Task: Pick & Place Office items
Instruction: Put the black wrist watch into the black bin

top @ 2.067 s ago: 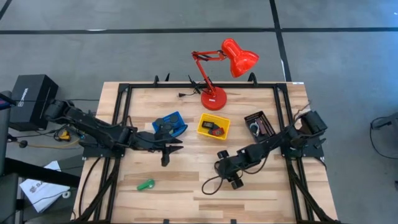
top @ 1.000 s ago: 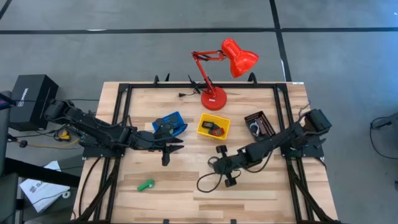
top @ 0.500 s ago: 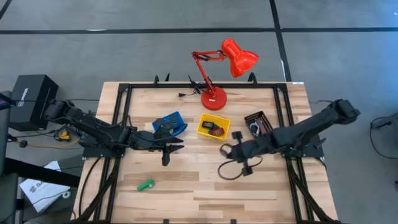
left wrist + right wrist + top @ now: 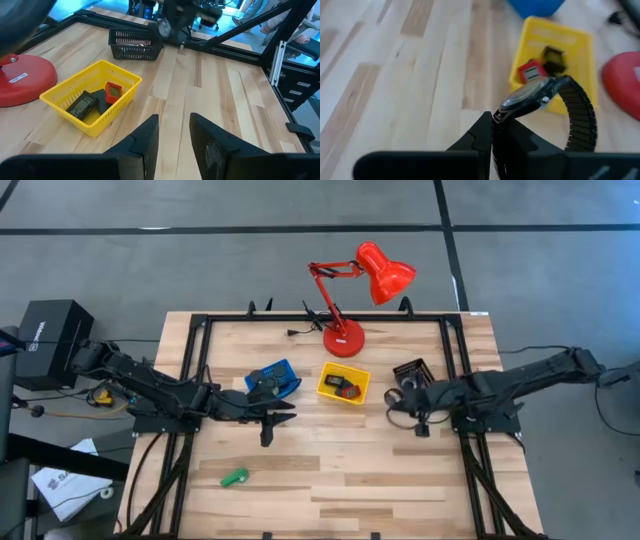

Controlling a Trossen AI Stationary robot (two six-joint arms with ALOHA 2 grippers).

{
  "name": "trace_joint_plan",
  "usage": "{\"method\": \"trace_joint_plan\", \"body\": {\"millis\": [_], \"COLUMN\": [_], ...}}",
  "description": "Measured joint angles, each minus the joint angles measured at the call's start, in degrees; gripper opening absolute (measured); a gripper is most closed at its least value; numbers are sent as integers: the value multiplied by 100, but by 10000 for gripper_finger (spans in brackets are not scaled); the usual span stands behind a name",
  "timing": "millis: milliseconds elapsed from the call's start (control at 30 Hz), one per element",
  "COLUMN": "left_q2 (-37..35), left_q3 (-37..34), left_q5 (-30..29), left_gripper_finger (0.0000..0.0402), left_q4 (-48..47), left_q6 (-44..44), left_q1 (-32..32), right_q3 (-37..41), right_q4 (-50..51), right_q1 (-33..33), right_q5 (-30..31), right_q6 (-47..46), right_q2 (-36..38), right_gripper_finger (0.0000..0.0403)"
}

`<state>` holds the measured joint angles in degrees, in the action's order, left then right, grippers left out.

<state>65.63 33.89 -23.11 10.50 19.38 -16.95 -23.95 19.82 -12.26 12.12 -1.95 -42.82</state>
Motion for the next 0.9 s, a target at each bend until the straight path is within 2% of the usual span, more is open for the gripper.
{"method": "trace_joint_plan", "body": {"millis": [167, 367, 633, 900], "left_q2": [0, 0, 0, 0], "left_q3": [0, 0, 0, 0], "left_q5": [0, 0, 0, 0], "left_gripper_finger": [104, 104, 104, 104], "left_q4": [2, 9, 41, 81], "left_q6": [0, 0, 0, 13], "left_q1": [-1, 0, 0, 0], "right_q3": [99, 227, 722, 1184], "right_q4": [421, 666, 352, 358], "right_q1": [371, 912, 1394, 1612], "right_q5": [-3, 162, 329, 1836], "right_q6": [-36, -972, -1770, -2679], "right_q2": [795, 1563, 2024, 2038], "right_gripper_finger": [28, 11, 22, 6]}}
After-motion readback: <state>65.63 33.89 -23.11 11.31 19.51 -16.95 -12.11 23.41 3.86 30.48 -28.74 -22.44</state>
